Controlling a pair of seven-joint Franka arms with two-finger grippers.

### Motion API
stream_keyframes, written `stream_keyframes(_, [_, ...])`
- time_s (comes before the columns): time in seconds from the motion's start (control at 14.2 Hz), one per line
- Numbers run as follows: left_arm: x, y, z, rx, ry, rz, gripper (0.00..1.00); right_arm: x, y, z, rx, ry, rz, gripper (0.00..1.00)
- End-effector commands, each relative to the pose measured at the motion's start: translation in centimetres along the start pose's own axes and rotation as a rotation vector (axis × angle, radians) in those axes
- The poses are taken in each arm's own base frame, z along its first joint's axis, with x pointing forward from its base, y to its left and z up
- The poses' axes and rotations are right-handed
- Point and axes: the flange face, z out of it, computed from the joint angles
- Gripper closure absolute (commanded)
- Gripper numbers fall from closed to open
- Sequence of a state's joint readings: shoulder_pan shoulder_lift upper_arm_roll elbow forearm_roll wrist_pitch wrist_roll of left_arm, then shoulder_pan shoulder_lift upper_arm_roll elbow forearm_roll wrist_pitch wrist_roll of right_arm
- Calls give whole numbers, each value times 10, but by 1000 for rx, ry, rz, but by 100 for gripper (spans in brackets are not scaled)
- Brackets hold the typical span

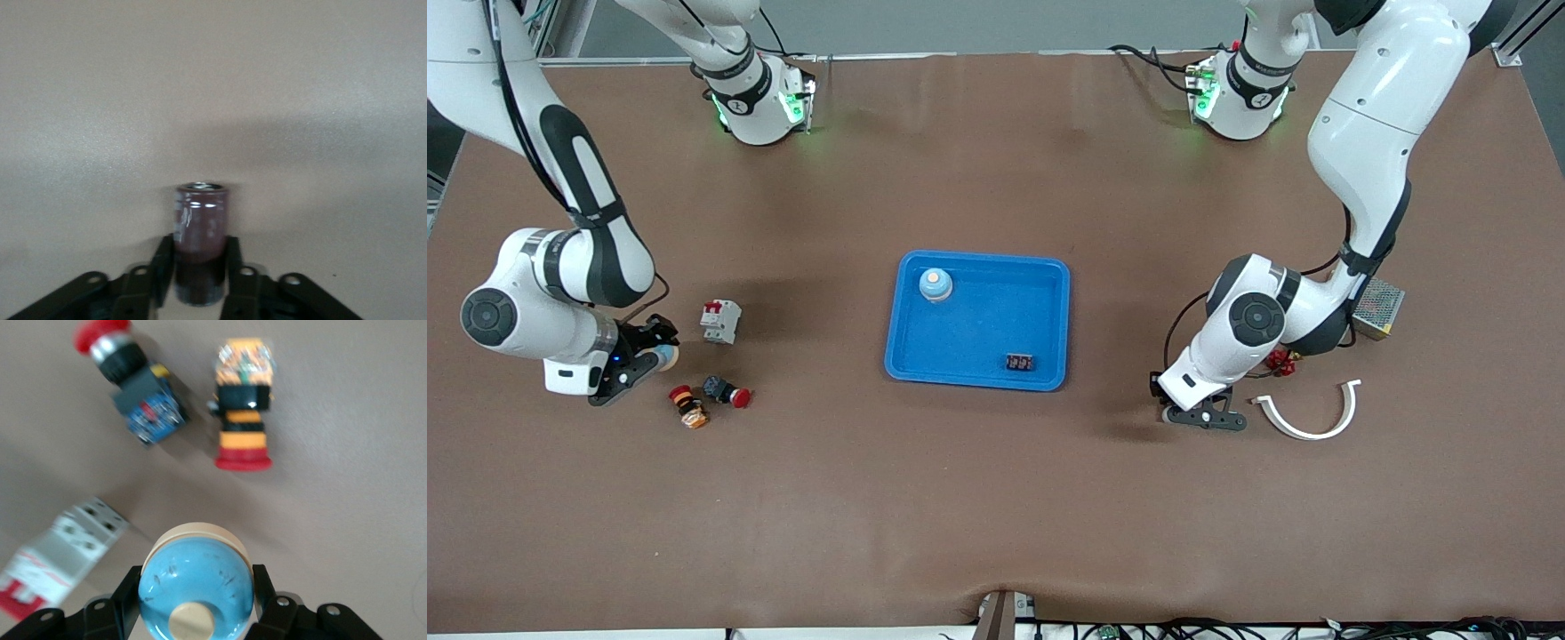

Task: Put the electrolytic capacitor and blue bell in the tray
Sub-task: 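Carry the button over the tray while the left gripper lifts the capacitor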

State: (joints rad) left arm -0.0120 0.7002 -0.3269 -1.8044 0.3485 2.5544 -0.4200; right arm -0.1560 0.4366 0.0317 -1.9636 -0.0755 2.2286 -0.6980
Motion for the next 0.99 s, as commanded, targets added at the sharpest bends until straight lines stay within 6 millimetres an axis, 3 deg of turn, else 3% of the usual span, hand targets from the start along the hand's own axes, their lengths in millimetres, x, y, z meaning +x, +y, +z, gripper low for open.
stream_keyframes(0.0, [2,6,-1,8,8,-44,100,15,-36,-37,16,-6,105,63])
stream_keyframes(0.28, [1,7,-2,25,-17,-107,100,52,-117,-74,48,-14,282,63])
stream_keyframes(0.56, [0,1,-5,30,-39,-163,100,93,-203,-84,14,-8,436,63])
stream_keyframes(0.92, [8,10,-31,116,-127,-354,100,133,-310,-84,-14,56,626,64])
